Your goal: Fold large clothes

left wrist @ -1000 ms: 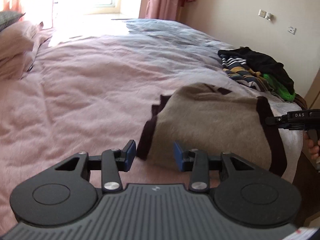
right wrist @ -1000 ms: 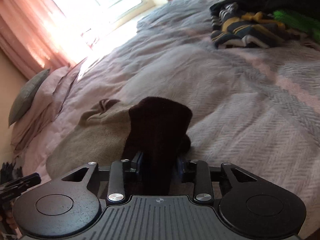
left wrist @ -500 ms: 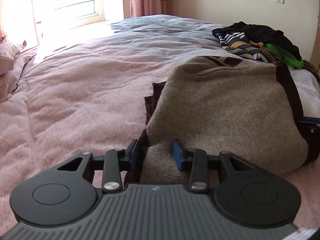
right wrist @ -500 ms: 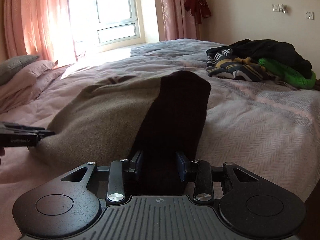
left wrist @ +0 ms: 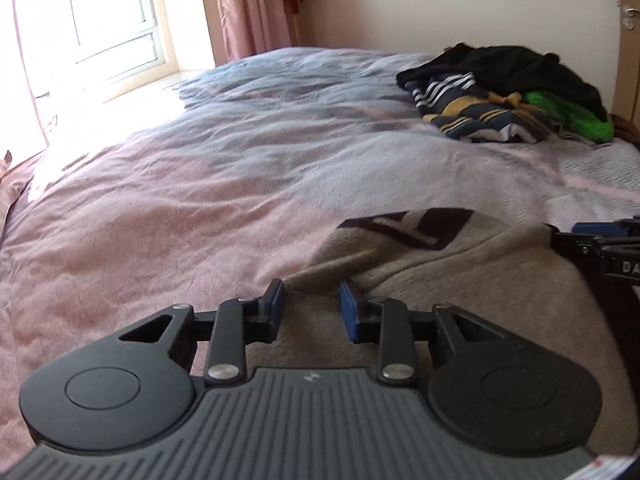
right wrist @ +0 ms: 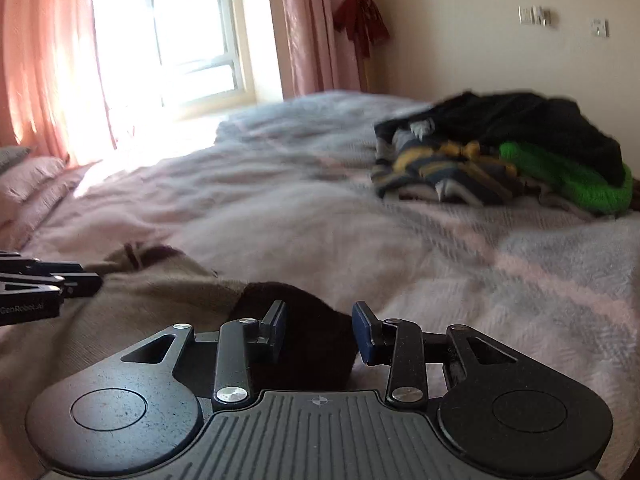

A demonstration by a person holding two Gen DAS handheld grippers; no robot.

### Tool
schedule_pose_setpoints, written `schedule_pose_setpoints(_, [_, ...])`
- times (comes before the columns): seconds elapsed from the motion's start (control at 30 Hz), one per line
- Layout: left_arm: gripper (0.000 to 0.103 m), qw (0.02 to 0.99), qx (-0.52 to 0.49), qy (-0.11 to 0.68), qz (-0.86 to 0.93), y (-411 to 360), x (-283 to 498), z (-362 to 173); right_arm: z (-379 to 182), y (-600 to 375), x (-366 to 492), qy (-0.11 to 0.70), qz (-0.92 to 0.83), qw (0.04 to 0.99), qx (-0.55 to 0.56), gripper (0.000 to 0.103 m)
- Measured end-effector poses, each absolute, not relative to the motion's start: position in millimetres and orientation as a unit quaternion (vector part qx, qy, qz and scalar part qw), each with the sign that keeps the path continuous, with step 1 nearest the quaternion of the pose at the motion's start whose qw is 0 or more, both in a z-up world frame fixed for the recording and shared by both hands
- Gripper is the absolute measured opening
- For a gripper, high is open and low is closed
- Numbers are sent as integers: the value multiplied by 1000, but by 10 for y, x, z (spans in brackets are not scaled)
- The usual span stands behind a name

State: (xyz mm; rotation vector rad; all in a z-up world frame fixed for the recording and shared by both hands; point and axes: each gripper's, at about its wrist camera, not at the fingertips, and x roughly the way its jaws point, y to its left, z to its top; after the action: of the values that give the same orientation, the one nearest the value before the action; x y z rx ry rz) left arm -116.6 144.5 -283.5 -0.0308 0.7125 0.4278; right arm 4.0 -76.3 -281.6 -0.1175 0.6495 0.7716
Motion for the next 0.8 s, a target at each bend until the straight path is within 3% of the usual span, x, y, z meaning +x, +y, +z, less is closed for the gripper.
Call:
schedule_pose_setpoints(0.13, [28,916,-57,327,225,1658,-1454,-2782,-2775,-922,86,329,361,872,-19,35])
schedule_pose_setpoints(0.4, [28,894,-120,335,274,1534,-2481,-2345,-2376,-1497,-641,359,389,848,24,60])
schedule_pose_setpoints(0.53, [48,880,-134,356,283,1152,-2882,-2229,-2424,-1598,-1014,400,390,829,-2,62])
schedule_pose_setpoints(0.7, [58,878,-111,378,274,645,-3084,-2199,-2460,-1670,-1361,417,394,819,-27,64])
schedule_pose_setpoints(0.8, [58,878,-123,381,264,482,-3151,-2197,-2434,-1720,-1527,415,408,813,-33,64])
